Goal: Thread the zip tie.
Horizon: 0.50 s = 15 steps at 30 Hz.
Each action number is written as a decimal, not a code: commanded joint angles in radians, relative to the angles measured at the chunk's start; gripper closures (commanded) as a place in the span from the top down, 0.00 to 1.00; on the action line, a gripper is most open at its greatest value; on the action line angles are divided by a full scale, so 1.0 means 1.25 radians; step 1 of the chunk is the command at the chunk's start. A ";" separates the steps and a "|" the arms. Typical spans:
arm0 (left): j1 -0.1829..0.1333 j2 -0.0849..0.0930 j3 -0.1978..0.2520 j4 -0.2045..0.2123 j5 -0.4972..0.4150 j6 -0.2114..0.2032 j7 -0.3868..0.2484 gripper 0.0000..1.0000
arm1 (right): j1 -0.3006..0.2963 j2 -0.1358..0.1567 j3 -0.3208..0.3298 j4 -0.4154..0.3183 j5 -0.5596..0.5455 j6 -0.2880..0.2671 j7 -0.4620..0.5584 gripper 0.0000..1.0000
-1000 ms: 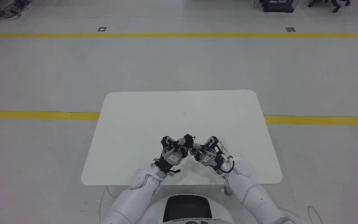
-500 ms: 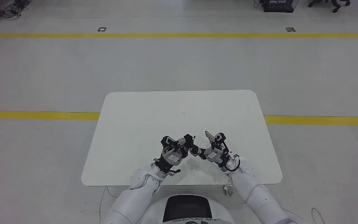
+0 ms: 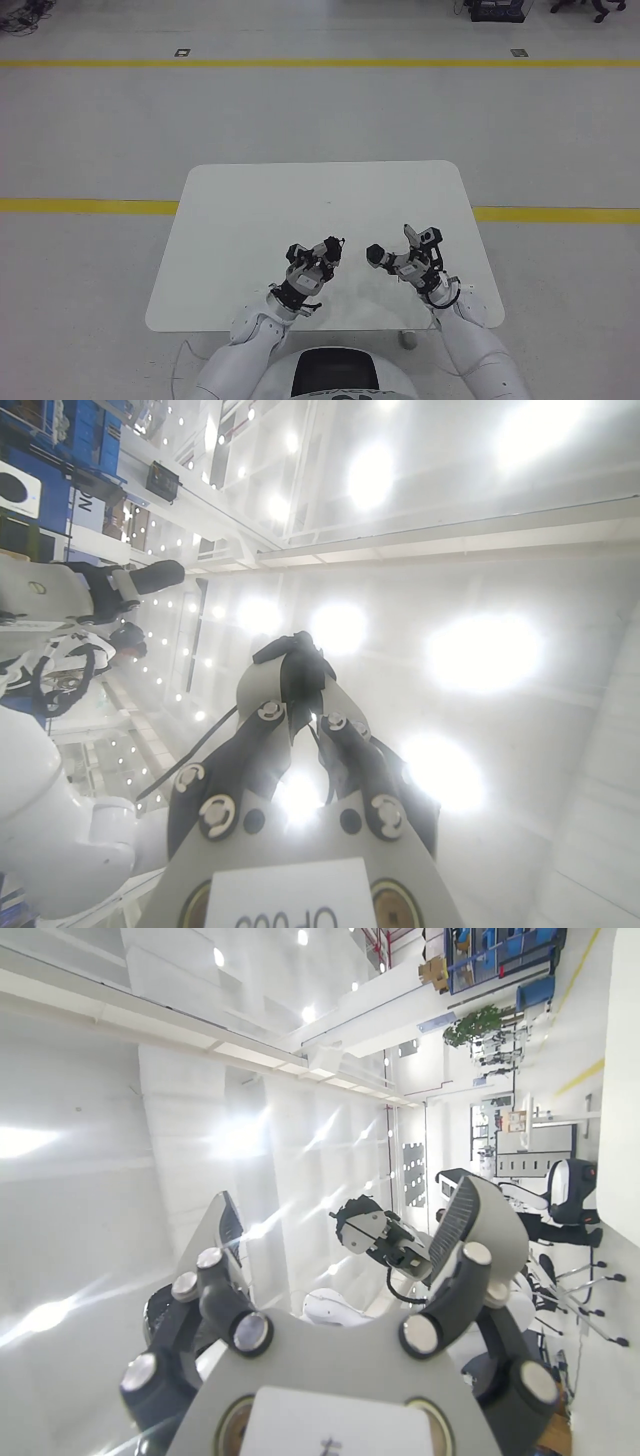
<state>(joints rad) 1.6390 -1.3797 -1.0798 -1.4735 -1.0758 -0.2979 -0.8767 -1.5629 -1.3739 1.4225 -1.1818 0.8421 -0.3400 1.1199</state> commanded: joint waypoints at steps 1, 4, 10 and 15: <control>0.013 0.003 -0.003 -0.026 0.003 0.001 0.005 0.00 | -0.017 0.000 0.015 -0.030 -0.009 0.000 -0.009 1.00; 0.033 0.007 -0.008 -0.070 0.011 0.005 0.013 0.00 | -0.036 -0.001 0.031 -0.064 -0.018 0.000 -0.022 1.00; 0.060 0.017 -0.017 -0.124 0.026 0.022 0.013 0.00 | -0.054 -0.006 0.030 -0.086 -0.038 0.000 -0.032 1.00; 0.060 0.017 -0.017 -0.124 0.026 0.022 0.013 0.00 | -0.054 -0.006 0.030 -0.086 -0.038 0.000 -0.032 1.00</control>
<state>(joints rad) 1.7135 -1.3585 -1.1007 -1.6280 -1.0430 -0.2698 -0.8609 -1.6301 -1.3809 1.4604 -1.2892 0.7947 -0.3400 1.0800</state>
